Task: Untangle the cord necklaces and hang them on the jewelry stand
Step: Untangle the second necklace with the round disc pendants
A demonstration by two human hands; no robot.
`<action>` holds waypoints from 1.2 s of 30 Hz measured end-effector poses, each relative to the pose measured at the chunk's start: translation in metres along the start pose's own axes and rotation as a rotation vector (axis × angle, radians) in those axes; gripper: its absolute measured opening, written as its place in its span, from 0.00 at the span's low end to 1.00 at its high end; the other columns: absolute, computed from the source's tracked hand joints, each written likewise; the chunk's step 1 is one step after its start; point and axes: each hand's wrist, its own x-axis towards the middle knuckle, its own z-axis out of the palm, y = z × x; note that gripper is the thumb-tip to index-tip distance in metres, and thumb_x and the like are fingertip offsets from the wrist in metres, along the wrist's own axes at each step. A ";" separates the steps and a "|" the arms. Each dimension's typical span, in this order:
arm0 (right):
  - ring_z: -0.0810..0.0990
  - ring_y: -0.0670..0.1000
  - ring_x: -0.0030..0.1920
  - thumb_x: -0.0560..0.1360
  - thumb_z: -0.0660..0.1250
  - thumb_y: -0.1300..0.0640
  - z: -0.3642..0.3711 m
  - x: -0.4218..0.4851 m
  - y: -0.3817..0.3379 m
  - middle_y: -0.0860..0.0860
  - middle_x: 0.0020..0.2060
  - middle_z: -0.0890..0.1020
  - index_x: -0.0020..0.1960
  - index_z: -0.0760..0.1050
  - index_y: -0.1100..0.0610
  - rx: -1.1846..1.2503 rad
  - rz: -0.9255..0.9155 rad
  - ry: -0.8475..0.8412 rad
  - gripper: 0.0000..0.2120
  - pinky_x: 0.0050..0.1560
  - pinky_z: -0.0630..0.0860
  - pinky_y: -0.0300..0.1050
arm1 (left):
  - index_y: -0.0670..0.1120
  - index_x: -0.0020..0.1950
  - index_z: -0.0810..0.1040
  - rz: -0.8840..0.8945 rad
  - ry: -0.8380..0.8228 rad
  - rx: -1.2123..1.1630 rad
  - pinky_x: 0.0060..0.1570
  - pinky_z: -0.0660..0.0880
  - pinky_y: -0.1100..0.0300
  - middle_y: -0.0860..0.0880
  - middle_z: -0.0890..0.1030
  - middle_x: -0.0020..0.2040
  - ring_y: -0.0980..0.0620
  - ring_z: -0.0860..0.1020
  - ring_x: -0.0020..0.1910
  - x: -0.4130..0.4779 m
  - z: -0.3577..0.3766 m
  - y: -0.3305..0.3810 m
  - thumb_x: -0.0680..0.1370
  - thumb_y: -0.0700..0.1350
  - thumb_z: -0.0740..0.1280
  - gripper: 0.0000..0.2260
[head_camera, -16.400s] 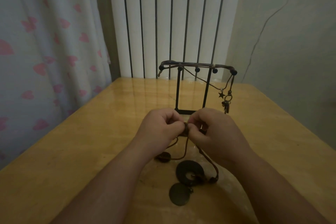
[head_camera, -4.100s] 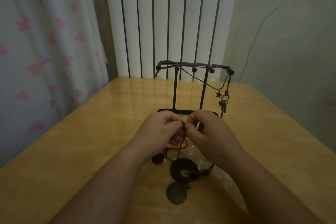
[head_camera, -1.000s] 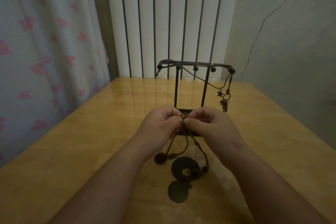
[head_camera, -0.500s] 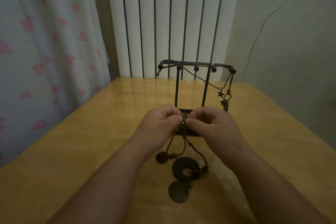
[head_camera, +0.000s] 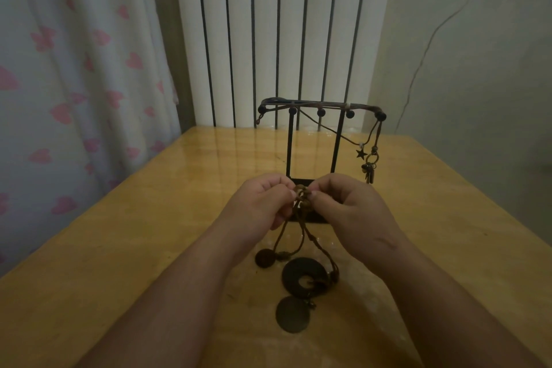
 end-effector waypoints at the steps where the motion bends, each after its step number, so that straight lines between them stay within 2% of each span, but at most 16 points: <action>1: 0.81 0.45 0.45 0.78 0.64 0.53 0.000 0.000 0.000 0.47 0.42 0.83 0.46 0.79 0.47 0.036 0.004 0.002 0.06 0.48 0.80 0.46 | 0.48 0.40 0.78 -0.003 0.005 -0.009 0.34 0.69 0.61 0.53 0.74 0.30 0.56 0.71 0.31 0.000 0.000 0.000 0.80 0.40 0.61 0.11; 4: 0.81 0.45 0.45 0.79 0.63 0.54 0.000 -0.001 -0.001 0.47 0.42 0.83 0.46 0.79 0.48 0.131 0.047 -0.010 0.07 0.49 0.77 0.44 | 0.47 0.40 0.78 -0.014 0.010 -0.030 0.34 0.69 0.62 0.52 0.74 0.31 0.56 0.71 0.31 0.000 0.000 0.001 0.80 0.40 0.60 0.11; 7: 0.82 0.47 0.47 0.79 0.63 0.54 -0.001 -0.001 0.000 0.47 0.43 0.83 0.46 0.79 0.48 0.123 0.048 -0.034 0.07 0.51 0.78 0.47 | 0.47 0.40 0.78 0.005 0.007 -0.047 0.34 0.69 0.61 0.53 0.75 0.31 0.56 0.72 0.32 0.000 -0.002 -0.001 0.80 0.42 0.61 0.11; 9: 0.82 0.45 0.46 0.79 0.63 0.54 -0.001 -0.001 0.000 0.47 0.43 0.83 0.47 0.79 0.49 0.119 0.040 -0.047 0.07 0.49 0.78 0.44 | 0.47 0.41 0.79 0.036 0.012 -0.004 0.34 0.70 0.62 0.53 0.76 0.31 0.56 0.73 0.32 0.000 -0.003 -0.002 0.80 0.44 0.63 0.09; 12: 0.78 0.35 0.37 0.80 0.63 0.56 -0.001 -0.001 -0.002 0.42 0.37 0.82 0.47 0.79 0.51 0.154 0.047 -0.051 0.07 0.41 0.72 0.36 | 0.47 0.43 0.81 0.059 0.022 0.049 0.33 0.71 0.65 0.54 0.77 0.32 0.57 0.74 0.32 0.000 -0.002 -0.003 0.80 0.44 0.65 0.08; 15: 0.74 0.34 0.31 0.80 0.61 0.57 -0.002 -0.001 -0.002 0.38 0.29 0.78 0.47 0.80 0.53 0.198 0.063 -0.017 0.09 0.38 0.66 0.38 | 0.48 0.43 0.81 0.050 0.025 0.049 0.33 0.71 0.65 0.54 0.78 0.32 0.57 0.74 0.32 0.001 -0.001 -0.003 0.80 0.45 0.65 0.08; 17: 0.75 0.35 0.33 0.79 0.62 0.54 -0.002 -0.001 -0.004 0.38 0.31 0.79 0.48 0.80 0.52 0.209 0.040 -0.010 0.08 0.39 0.69 0.38 | 0.48 0.44 0.81 0.052 0.028 0.058 0.33 0.72 0.64 0.53 0.78 0.33 0.57 0.74 0.32 0.001 -0.002 -0.004 0.80 0.45 0.65 0.08; 19: 0.80 0.38 0.40 0.77 0.67 0.53 -0.002 -0.001 -0.005 0.41 0.39 0.82 0.49 0.79 0.49 0.164 0.015 -0.022 0.03 0.43 0.76 0.40 | 0.47 0.44 0.82 0.050 0.020 0.057 0.34 0.72 0.63 0.52 0.78 0.33 0.57 0.74 0.32 0.000 -0.002 -0.004 0.80 0.45 0.65 0.08; 22: 0.83 0.44 0.44 0.75 0.69 0.57 -0.002 -0.001 -0.004 0.47 0.42 0.84 0.47 0.79 0.49 0.047 0.020 -0.010 0.04 0.47 0.80 0.43 | 0.48 0.42 0.81 0.007 0.003 0.017 0.34 0.71 0.62 0.53 0.77 0.31 0.57 0.74 0.32 0.001 -0.001 -0.003 0.80 0.44 0.64 0.09; 26: 0.84 0.44 0.42 0.74 0.69 0.59 -0.004 0.000 -0.003 0.48 0.39 0.85 0.45 0.79 0.50 0.023 0.026 0.007 0.04 0.45 0.81 0.40 | 0.49 0.40 0.80 -0.050 -0.005 -0.028 0.35 0.70 0.60 0.52 0.77 0.31 0.56 0.73 0.32 0.002 0.001 -0.003 0.81 0.43 0.63 0.11; 31: 0.82 0.40 0.36 0.76 0.68 0.60 -0.003 0.001 -0.001 0.49 0.35 0.84 0.46 0.79 0.53 0.149 0.094 0.035 0.03 0.34 0.74 0.30 | 0.49 0.42 0.79 -0.055 0.021 0.005 0.37 0.70 0.58 0.52 0.78 0.35 0.53 0.74 0.36 0.002 0.002 -0.004 0.81 0.45 0.63 0.10; 34: 0.84 0.44 0.43 0.77 0.67 0.60 -0.003 0.001 0.001 0.49 0.41 0.85 0.50 0.78 0.49 0.205 0.101 0.021 0.06 0.40 0.79 0.36 | 0.50 0.42 0.80 -0.044 0.038 0.024 0.40 0.71 0.57 0.52 0.79 0.38 0.52 0.76 0.41 0.001 0.002 -0.004 0.81 0.46 0.63 0.09; 36: 0.83 0.40 0.45 0.78 0.65 0.59 -0.004 0.000 0.000 0.45 0.43 0.85 0.53 0.79 0.46 0.195 0.081 0.000 0.09 0.41 0.77 0.31 | 0.51 0.42 0.80 -0.039 0.050 0.034 0.40 0.71 0.56 0.51 0.79 0.38 0.52 0.76 0.41 0.001 0.002 -0.005 0.81 0.47 0.64 0.09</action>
